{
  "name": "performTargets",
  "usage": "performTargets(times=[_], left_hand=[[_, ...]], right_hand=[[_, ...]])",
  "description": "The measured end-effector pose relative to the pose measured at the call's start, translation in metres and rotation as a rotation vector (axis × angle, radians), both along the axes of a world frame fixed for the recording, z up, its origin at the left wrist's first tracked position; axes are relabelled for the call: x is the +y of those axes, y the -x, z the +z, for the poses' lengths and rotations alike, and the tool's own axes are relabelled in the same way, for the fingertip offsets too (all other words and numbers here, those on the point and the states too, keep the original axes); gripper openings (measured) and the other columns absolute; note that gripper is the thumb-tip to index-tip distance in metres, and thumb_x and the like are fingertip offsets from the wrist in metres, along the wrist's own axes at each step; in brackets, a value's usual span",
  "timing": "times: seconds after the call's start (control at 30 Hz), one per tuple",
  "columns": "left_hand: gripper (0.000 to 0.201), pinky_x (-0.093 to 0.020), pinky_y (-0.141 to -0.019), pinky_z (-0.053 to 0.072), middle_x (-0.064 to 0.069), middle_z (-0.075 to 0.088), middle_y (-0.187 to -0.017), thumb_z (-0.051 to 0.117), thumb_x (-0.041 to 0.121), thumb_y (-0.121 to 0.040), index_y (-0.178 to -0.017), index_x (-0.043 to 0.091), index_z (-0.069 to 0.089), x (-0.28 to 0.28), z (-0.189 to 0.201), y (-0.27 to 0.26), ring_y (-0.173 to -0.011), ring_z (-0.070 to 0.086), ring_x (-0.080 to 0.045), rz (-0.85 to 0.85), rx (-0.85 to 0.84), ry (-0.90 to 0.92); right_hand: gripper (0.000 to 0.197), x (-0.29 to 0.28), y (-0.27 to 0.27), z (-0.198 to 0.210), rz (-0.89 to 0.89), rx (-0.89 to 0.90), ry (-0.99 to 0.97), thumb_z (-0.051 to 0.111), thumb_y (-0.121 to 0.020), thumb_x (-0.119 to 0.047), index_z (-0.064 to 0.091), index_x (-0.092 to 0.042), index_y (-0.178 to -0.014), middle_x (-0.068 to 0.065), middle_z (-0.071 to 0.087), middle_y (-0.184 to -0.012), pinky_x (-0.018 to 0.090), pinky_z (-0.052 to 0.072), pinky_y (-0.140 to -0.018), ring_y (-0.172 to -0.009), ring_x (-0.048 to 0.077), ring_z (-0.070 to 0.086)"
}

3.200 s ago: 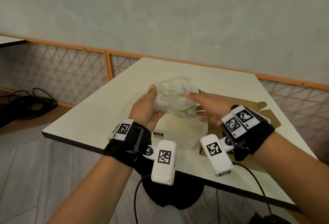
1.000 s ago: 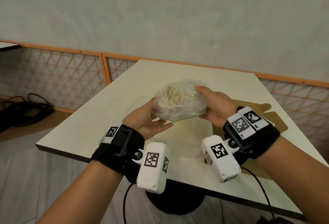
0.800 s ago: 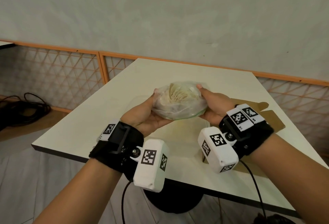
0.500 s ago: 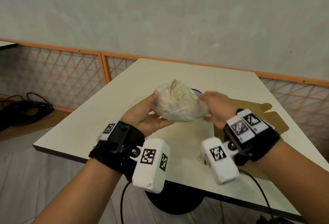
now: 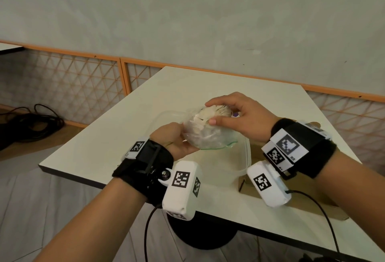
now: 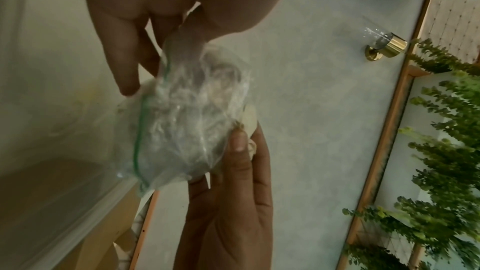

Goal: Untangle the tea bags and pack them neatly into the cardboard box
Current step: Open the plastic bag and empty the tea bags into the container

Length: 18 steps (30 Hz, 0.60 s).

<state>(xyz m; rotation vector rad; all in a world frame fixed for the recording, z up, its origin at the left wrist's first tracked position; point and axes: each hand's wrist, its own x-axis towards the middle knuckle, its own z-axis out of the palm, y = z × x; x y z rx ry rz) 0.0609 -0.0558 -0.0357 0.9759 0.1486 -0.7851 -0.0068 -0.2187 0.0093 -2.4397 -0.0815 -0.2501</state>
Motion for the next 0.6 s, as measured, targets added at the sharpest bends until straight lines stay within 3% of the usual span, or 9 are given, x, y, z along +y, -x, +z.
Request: performTargets(times=[0.13,0.23,0.33,0.43,0.5,0.57,0.6], left_hand=[[0.051,-0.043,-0.077,0.057,-0.016,0.069,-0.110,0.049,0.048,-0.094,-0.116,0.005,0.065,0.000,0.008,0.003,-0.095,0.067,-0.029,-0.150,-0.019,0.122],[0.038,-0.038,-0.069,0.060,-0.014,0.067,-0.112,0.052,0.034,-0.096,-0.118,0.004,0.061,-0.004,0.003,0.004,-0.091,0.067,-0.026,-0.069,-0.128,-0.027],[0.021,-0.036,-0.049,0.058,-0.012,0.065,-0.094,0.049,0.019,-0.099,-0.106,0.002,0.059,-0.004,-0.004,0.002,-0.077,0.064,-0.025,0.061,-0.053,-0.104],[0.015,-0.031,-0.044,0.055,-0.015,0.065,-0.097,0.047,0.005,-0.098,-0.104,-0.002,0.059,-0.003,-0.002,0.002,-0.075,0.063,-0.024,0.038,-0.063,-0.165],[0.021,-0.034,-0.056,0.059,-0.017,0.062,-0.117,0.050,0.000,-0.093,-0.113,-0.001,0.058,-0.003,-0.001,0.000,-0.084,0.063,-0.024,-0.067,-0.189,-0.310],[0.050,-0.038,-0.079,0.056,-0.012,0.046,-0.138,0.061,0.010,-0.085,-0.134,0.015,0.048,-0.001,0.000,-0.003,-0.099,0.055,-0.023,-0.188,-0.471,-0.599],[0.060,-0.036,-0.084,0.051,-0.008,0.038,-0.142,0.065,0.015,-0.081,-0.136,0.026,0.045,0.000,0.001,-0.005,-0.100,0.051,-0.021,-0.192,-0.633,-0.754]], right_hand=[[0.037,0.007,-0.005,0.005,-0.066,0.003,0.138,0.069,-0.077,-0.042,0.061,-0.035,-0.113,0.002,0.049,-0.102,0.025,0.039,-0.088,-0.096,0.015,0.051],[0.040,0.006,-0.009,0.003,-0.071,0.057,0.222,0.069,-0.078,-0.041,0.060,-0.033,-0.116,0.001,0.046,-0.104,0.023,0.036,-0.086,-0.097,0.016,0.049],[0.044,0.001,-0.007,0.002,-0.024,0.121,0.239,0.072,-0.076,-0.038,0.060,-0.034,-0.118,0.001,0.045,-0.105,0.024,0.038,-0.090,-0.098,0.015,0.048],[0.045,-0.003,-0.007,0.001,0.002,0.161,0.302,0.071,-0.077,-0.034,0.057,-0.037,-0.120,0.002,0.045,-0.107,0.027,0.039,-0.090,-0.099,0.016,0.048],[0.042,-0.004,-0.009,-0.002,-0.003,0.209,0.354,0.068,-0.080,-0.034,0.057,-0.040,-0.119,-0.002,0.048,-0.106,0.030,0.041,-0.093,-0.102,0.015,0.050],[0.038,0.000,-0.012,-0.007,-0.011,0.265,0.374,0.066,-0.082,-0.035,0.057,-0.040,-0.119,-0.006,0.053,-0.105,0.029,0.042,-0.093,-0.100,0.011,0.053],[0.038,0.002,-0.014,-0.008,-0.012,0.278,0.364,0.066,-0.083,-0.033,0.057,-0.038,-0.120,-0.006,0.054,-0.104,0.025,0.042,-0.090,-0.097,0.010,0.052]])
